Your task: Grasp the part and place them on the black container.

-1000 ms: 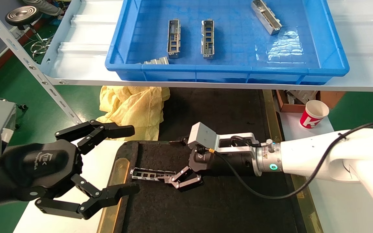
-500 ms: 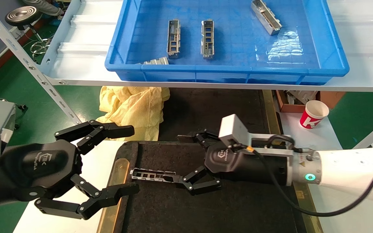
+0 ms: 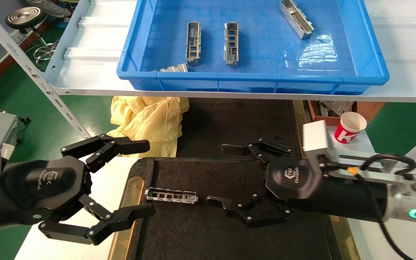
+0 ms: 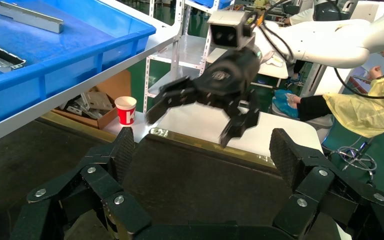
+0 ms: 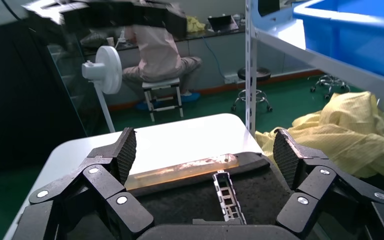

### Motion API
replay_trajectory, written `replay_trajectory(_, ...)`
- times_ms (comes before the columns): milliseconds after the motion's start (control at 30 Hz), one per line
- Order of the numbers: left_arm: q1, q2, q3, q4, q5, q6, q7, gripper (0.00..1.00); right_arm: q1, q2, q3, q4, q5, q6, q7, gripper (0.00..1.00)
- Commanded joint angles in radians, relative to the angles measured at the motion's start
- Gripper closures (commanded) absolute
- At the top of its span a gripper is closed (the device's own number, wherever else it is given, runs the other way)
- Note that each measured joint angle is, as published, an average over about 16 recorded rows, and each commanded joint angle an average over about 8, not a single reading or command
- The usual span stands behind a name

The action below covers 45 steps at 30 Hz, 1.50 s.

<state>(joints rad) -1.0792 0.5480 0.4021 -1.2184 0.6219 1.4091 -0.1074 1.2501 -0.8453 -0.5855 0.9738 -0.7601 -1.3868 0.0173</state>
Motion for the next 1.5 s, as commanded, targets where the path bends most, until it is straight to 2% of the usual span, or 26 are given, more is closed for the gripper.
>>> replay_trajectory(33, 0.0, 0.0, 0.0, 0.0, 0.0, 0.0, 0.0, 0.0, -0.018, 0.024, 0.031, 0.032, 0.003, -0.011, 0.018, 0.0)
replay_trajectory(700, 0.0, 0.0, 0.0, 0.0, 0.0, 0.0, 0.0, 0.0, -0.183, 0.244, 0.319, 0.323, 0.031, -0.114, 0.174, 0.0)
replay_trajectory(833, 0.0, 0.0, 0.0, 0.0, 0.0, 0.0, 0.0, 0.0, -0.194, 0.258, 0.338, 0.342, 0.034, -0.121, 0.181, 0.0)
replay_trajectory(1500, 0.0, 0.0, 0.0, 0.0, 0.0, 0.0, 0.0, 0.0, -0.18, 0.239, 0.312, 0.317, 0.034, -0.111, 0.172, 0.0)
